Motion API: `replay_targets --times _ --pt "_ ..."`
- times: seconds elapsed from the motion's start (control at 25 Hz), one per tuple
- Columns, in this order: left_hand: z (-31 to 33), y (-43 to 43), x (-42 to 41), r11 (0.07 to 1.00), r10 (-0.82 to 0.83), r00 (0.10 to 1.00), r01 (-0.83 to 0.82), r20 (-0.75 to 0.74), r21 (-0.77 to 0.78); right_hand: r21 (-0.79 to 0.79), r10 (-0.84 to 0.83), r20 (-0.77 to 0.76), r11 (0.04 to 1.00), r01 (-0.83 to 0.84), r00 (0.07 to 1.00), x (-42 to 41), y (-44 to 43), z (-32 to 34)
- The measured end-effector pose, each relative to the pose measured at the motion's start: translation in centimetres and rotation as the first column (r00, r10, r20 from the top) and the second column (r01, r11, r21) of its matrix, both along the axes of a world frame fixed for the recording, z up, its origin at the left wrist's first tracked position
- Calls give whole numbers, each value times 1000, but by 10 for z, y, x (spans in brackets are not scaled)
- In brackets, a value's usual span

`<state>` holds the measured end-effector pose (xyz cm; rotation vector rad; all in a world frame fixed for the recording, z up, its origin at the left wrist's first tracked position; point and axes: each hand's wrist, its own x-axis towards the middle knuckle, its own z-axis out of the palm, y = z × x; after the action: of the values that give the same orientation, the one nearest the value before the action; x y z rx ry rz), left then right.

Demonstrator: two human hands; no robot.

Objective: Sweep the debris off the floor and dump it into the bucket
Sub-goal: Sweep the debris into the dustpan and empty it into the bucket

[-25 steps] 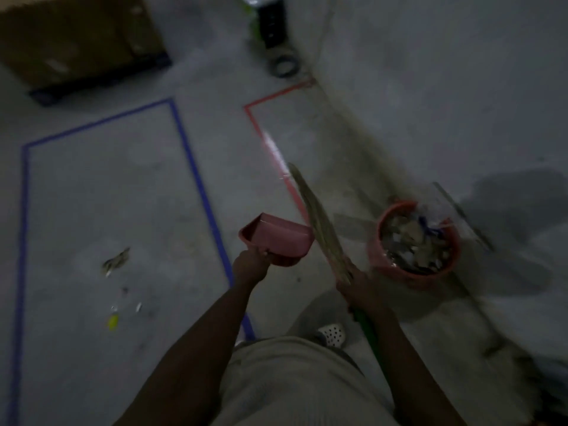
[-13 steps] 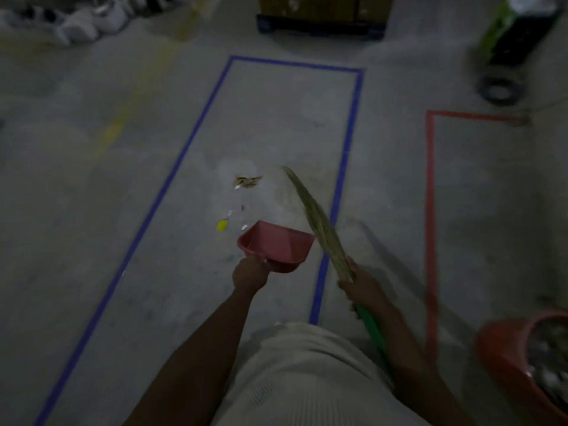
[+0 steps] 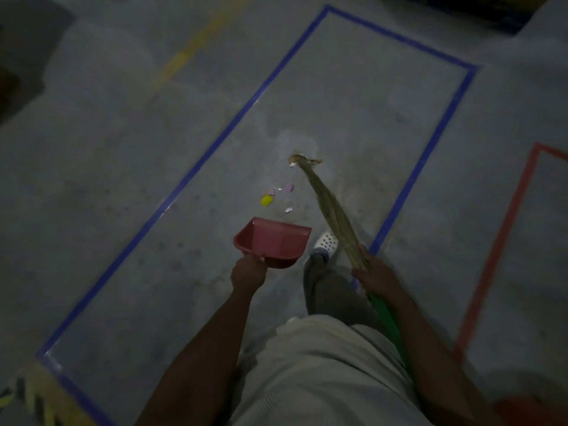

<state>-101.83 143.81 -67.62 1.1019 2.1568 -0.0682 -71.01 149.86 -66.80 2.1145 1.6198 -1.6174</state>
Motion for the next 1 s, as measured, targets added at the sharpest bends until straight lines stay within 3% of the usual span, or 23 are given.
replay_targets --times 0.16,0.32,0.6,0.72,0.8,0.88,1.0 --pt "-19 53 -29 991 113 994 -112 7 -79 -3 100 19 995 -100 995 -41 89 -27" --pt "-53 105 -66 947 254 967 -255 -30 -197 -121 342 78 935 -332 936 -91 156 -78" --pt "-237 140 -127 914 138 985 -166 -102 -370 -423 636 96 722 -547 765 -139 191 -272" --pt "-310 140 -143 913 49 995 -79 -85 -401 -444 582 212 773 -453 785 -130 204 -353" --pt "-343 142 -148 914 31 997 -58 -72 -402 -406 444 323 863 -301 836 -124 206 -382" --pt "-361 144 -150 913 0 998 -28 -68 -408 -330 251 343 934 -135 905 -134 197 -382" --pt "-359 151 -151 906 -26 998 2 -50 -424 -295 27 257 954 52 966 -166 157 -327"
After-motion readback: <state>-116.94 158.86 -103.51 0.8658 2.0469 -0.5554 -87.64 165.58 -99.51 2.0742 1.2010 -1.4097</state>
